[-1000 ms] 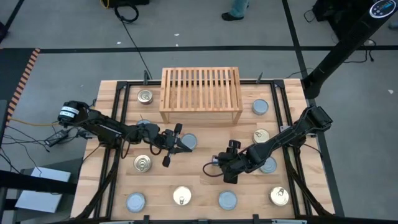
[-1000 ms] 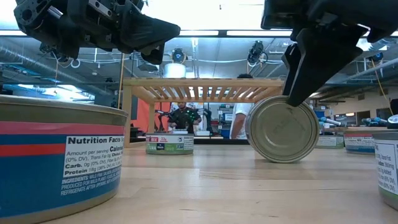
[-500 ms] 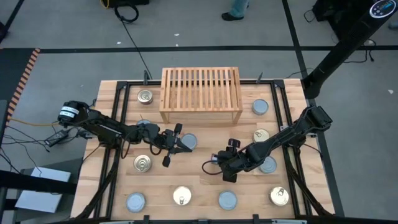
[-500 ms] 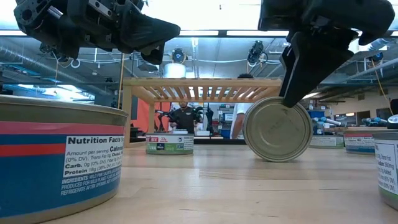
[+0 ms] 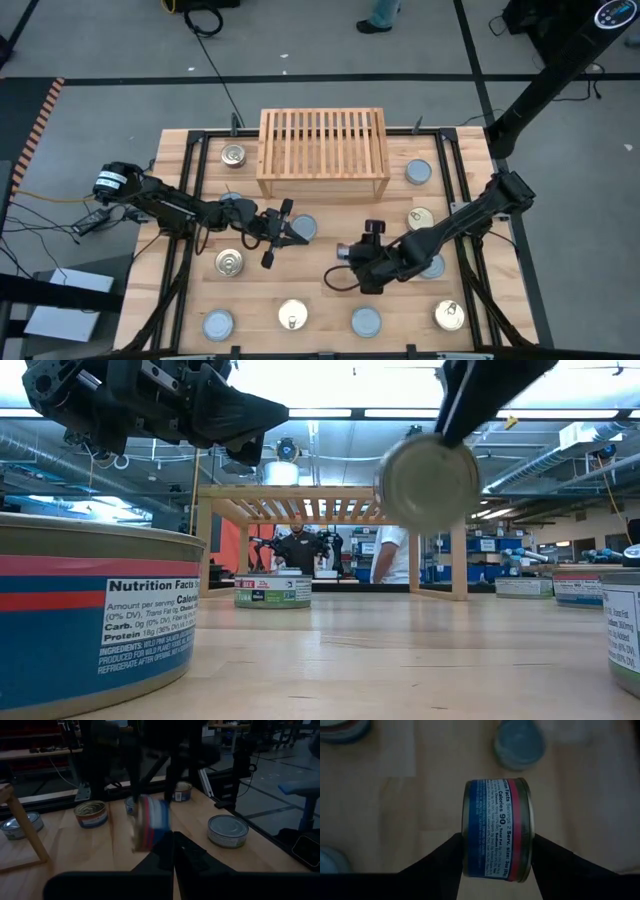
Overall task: Stack canned seafood by type on shelf
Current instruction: Put the blue tuna can on the shelf
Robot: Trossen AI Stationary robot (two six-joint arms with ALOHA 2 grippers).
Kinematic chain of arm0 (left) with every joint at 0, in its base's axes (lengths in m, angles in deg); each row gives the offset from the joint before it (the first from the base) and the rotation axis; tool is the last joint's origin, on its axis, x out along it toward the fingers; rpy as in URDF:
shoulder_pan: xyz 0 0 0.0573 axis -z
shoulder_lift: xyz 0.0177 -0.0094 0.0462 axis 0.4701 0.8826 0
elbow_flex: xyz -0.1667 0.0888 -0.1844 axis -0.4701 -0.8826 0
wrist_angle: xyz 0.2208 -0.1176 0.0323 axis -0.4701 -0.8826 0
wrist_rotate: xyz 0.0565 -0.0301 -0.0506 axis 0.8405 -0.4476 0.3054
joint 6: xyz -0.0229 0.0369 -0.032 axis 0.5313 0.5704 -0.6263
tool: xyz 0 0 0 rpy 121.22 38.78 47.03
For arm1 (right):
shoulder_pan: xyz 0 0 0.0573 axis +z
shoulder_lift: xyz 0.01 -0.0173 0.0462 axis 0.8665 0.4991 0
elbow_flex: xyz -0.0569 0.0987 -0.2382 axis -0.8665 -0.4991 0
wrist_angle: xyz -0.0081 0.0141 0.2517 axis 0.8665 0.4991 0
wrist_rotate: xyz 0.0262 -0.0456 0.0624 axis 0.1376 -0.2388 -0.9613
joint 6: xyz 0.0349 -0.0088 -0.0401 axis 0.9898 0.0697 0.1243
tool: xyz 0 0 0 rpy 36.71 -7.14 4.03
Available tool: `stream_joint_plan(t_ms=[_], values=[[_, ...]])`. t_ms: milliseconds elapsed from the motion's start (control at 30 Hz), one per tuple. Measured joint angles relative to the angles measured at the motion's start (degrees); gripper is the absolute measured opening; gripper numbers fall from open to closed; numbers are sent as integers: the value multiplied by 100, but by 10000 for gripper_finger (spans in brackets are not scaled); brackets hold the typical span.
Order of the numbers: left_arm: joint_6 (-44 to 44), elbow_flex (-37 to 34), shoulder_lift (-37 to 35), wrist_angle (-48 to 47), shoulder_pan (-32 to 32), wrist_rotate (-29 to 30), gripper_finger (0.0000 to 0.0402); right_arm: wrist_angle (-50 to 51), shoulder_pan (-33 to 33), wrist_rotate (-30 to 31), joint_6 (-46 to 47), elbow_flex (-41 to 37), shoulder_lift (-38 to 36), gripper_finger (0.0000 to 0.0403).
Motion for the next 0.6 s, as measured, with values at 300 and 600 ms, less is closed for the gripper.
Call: stream_joint_plan(t_ms=[300,600], values=[[85,0,0,-20,-1,0,8,1261,-40,1021,-475,1140,0,211],[123,0,0,-22,0,0,8,2552,-621,2412,-774,1936,-9,212]])
